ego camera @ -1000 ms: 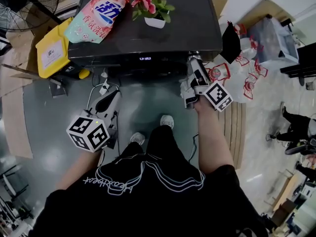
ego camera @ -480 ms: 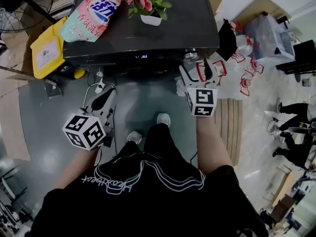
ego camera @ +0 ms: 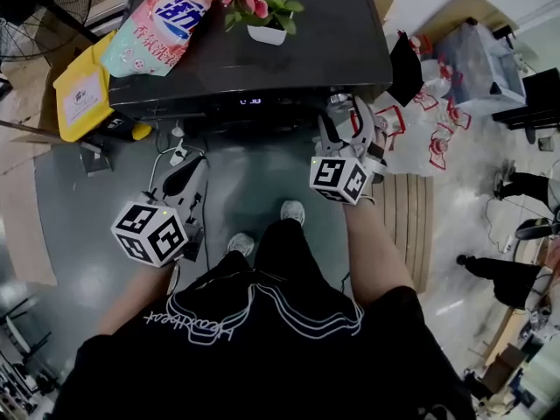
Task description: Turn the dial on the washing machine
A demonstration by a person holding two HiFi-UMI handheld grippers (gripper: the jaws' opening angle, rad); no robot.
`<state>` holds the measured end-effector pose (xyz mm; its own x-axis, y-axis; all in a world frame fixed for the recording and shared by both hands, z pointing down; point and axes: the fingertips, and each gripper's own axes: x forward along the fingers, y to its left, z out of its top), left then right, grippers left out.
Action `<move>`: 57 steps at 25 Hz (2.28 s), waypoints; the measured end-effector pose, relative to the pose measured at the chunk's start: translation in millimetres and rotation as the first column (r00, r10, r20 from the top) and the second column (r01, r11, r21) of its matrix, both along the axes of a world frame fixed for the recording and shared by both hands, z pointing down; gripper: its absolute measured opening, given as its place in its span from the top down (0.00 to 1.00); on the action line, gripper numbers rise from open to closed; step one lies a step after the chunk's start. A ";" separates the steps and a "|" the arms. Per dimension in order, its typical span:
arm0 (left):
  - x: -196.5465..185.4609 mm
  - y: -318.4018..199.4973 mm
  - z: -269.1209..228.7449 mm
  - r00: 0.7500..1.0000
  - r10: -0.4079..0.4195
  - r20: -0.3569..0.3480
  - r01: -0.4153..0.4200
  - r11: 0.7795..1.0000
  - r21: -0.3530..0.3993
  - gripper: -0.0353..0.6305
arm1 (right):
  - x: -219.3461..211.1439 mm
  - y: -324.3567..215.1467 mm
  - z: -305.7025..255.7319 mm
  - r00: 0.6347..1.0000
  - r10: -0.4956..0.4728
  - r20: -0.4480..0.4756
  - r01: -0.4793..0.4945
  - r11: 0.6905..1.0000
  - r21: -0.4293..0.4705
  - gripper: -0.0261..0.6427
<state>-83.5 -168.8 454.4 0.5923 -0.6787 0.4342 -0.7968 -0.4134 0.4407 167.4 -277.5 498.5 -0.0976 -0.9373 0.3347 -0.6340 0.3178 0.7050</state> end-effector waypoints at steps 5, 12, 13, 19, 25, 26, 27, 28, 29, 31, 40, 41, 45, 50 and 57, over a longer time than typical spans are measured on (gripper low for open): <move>-3.3 -3.8 1.2 1.000 -0.003 0.008 0.003 1.000 0.000 0.94 | -1.2 -6.4 1.2 0.996 0.009 -0.092 -0.007 1.000 0.030 0.51; -2.6 -7.4 2.9 1.000 -0.006 0.006 0.006 1.000 -0.001 0.94 | 0.0 -7.6 1.7 0.994 0.031 -0.102 -0.026 0.999 0.047 0.54; -2.3 -7.6 3.2 1.000 -0.006 0.006 0.006 1.000 -0.001 0.94 | 0.2 -7.5 2.0 0.994 0.034 -0.101 -0.029 0.998 0.047 0.54; -0.9 -8.8 3.4 1.000 -0.008 0.004 0.008 1.000 0.000 0.94 | 1.0 -7.3 1.8 0.996 0.040 -0.085 -0.036 0.998 0.046 0.54; 0.7 -8.1 3.5 1.000 -0.008 0.003 0.008 1.000 0.000 0.94 | 2.1 -8.0 2.0 0.999 0.043 -0.017 -0.042 0.999 0.029 0.54; 0.7 -7.7 3.6 1.000 -0.009 0.003 0.009 1.000 0.000 0.94 | 2.5 -7.9 1.9 0.999 0.046 0.002 -0.046 0.999 0.025 0.54; 0.6 -7.4 3.5 1.000 -0.011 0.002 0.011 1.000 -0.001 0.94 | 2.9 -7.8 1.7 0.998 0.050 0.024 -0.051 0.998 0.021 0.54; 0.5 -7.0 3.4 1.000 -0.012 0.001 0.012 1.000 -0.002 0.94 | 3.3 -7.9 1.4 0.997 0.056 0.047 -0.057 0.998 0.015 0.54; 0.4 -6.7 3.2 1.000 -0.014 0.000 0.014 1.000 -0.003 0.94 | 3.7 -8.0 1.1 0.995 0.063 0.074 -0.063 0.998 0.008 0.54; 0.5 -6.0 3.0 1.000 -0.015 -0.002 0.015 1.000 -0.004 0.94 | 4.8 -8.5 0.6 0.987 0.080 0.142 -0.079 0.997 -0.009 0.54; 1.7 -5.9 2.8 1.000 -0.021 -0.014 0.021 1.000 -0.003 0.94 | 9.2 -9.7 -1.1 0.909 0.128 0.397 -0.107 0.991 -0.076 0.54; 2.0 -5.5 3.0 1.000 -0.021 -0.015 0.021 1.000 -0.005 0.94 | 9.5 -9.7 -1.1 0.903 0.129 0.410 -0.105 0.991 -0.081 0.54; 2.0 -5.5 2.0 1.000 -0.020 -0.018 0.020 1.000 -0.004 0.94 | 10.3 -9.5 -1.6 0.881 0.136 0.454 -0.104 0.990 -0.095 0.54; 1.3 -8.5 -0.1 1.000 -0.017 -0.020 0.017 1.000 0.003 0.94 | 10.6 -10.2 -1.1 0.858 0.148 0.491 -0.106 0.988 -0.112 0.54; 0.4 -8.1 -1.7 1.000 -0.013 -0.020 0.013 1.000 0.005 0.94 | 15.7 -10.6 -0.4 0.742 0.190 0.643 -0.103 0.980 -0.170 0.54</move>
